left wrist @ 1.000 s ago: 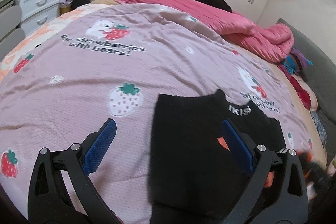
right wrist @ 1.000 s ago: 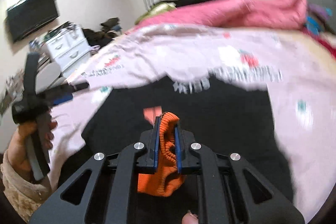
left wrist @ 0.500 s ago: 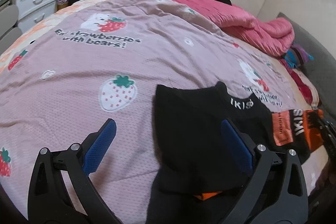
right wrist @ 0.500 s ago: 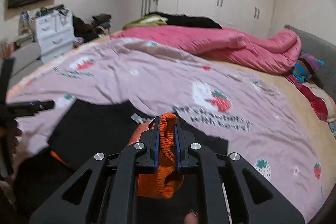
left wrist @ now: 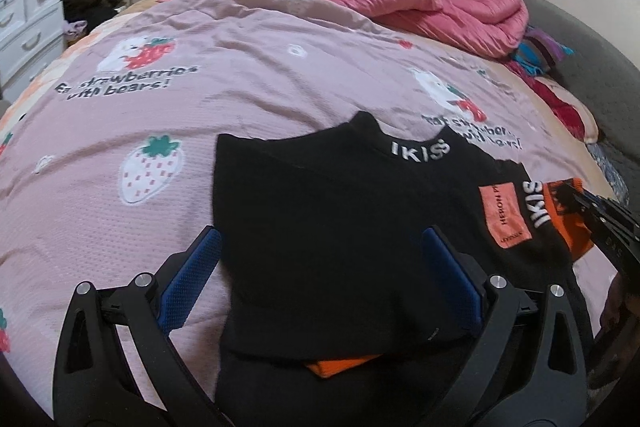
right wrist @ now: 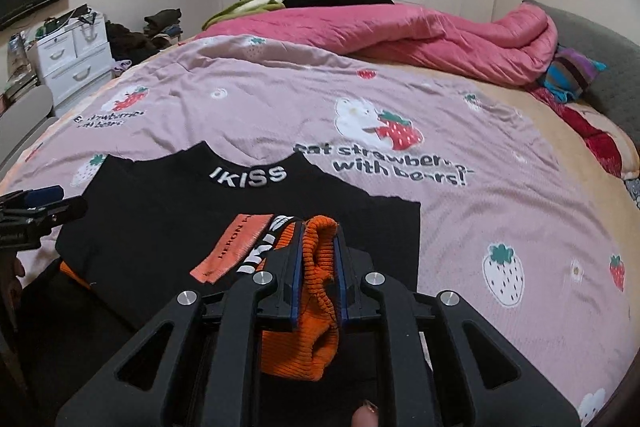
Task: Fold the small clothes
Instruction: 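Fold the sweater side inward toward the collar with the right gripper, then open the right gripper and smooth the folded sleeves flat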
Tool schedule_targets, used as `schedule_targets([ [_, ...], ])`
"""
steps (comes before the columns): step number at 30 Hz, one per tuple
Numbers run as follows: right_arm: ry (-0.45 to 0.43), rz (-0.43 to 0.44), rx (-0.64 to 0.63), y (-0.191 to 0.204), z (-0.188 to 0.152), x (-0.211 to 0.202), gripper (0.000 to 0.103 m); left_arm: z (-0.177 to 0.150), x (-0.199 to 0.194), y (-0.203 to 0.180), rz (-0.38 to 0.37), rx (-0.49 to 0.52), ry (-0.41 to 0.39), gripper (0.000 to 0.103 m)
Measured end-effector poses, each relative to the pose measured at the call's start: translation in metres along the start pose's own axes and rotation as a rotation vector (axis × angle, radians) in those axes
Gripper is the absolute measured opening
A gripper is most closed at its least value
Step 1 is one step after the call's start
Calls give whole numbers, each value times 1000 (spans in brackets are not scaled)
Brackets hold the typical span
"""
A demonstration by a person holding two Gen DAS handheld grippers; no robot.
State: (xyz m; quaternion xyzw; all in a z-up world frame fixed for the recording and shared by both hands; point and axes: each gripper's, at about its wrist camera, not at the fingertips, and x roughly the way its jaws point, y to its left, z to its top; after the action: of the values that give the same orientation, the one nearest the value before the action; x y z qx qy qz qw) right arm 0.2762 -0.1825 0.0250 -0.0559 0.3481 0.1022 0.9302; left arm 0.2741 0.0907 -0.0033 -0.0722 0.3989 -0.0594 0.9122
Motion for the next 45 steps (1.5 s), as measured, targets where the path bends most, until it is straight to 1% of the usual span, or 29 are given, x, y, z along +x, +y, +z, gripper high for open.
schedule_targets([
  [8,32,-31,21,-6,-4,4,13,-4,5,-18,-21,48,15,92],
  [10,19,-62,34,-8,-5,0,14,-4,6,-22,-22,60,16,90],
  [11,10,-64,37,-9,-5,-2,14,-4,6,-24,-22,67,16,89],
  [13,3,-46,47,-9,-6,-6,15,-5,6,-28,-28,81,20,83],
  [14,12,-24,47,-7,-8,-6,18,-6,7,-29,-32,89,27,80],
  [15,24,-5,41,-4,-8,-5,21,-7,9,-31,-34,98,41,73],
  [16,41,17,30,0,-10,-3,23,-9,12,-31,-40,101,60,68],
  [17,55,32,15,4,-12,-2,25,-10,16,-31,-53,97,83,68],
  [18,69,50,-8,12,-15,0,26,-13,21,-29,-60,85,110,67],
  [20,94,93,-35,25,-20,3,28,-17,29,-26,-38,86,136,67],
  [22,114,132,-43,37,-24,6,35,-20,31,-25,-31,86,144,67],
  [23,124,149,-45,43,-27,7,40,-22,32,-25,-30,87,146,67],
  [25,140,178,-56,54,-30,12,41,-24,32,-27,-25,96,147,67],
  [27,173,180,-64,61,-35,19,44,-25,32,-26,-26,97,147,67],
  [29,222,137,-61,60,-40,30,45,-25,32,-24,-36,89,147,67],
  [31,245,131,-39,55,-46,37,43,-24,31,-23,-48,79,147,67],
  [33,246,142,-2,50,-48,38,43,-23,30,-21,-57,68,146,67],
  [36,241,144,17,50,-48,36,43,-23,29,-21,-58,66,146,67],
  [40,204,157,41,46,-46,25,45,-22,27,-21,-54,66,144,68],
  [44,169,160,63,41,-44,10,51,-22,24,-22,-55,65,139,70],
  [45,158,151,68,39,-43,6,56,-22,22,-23,-53,66,137,71],
])
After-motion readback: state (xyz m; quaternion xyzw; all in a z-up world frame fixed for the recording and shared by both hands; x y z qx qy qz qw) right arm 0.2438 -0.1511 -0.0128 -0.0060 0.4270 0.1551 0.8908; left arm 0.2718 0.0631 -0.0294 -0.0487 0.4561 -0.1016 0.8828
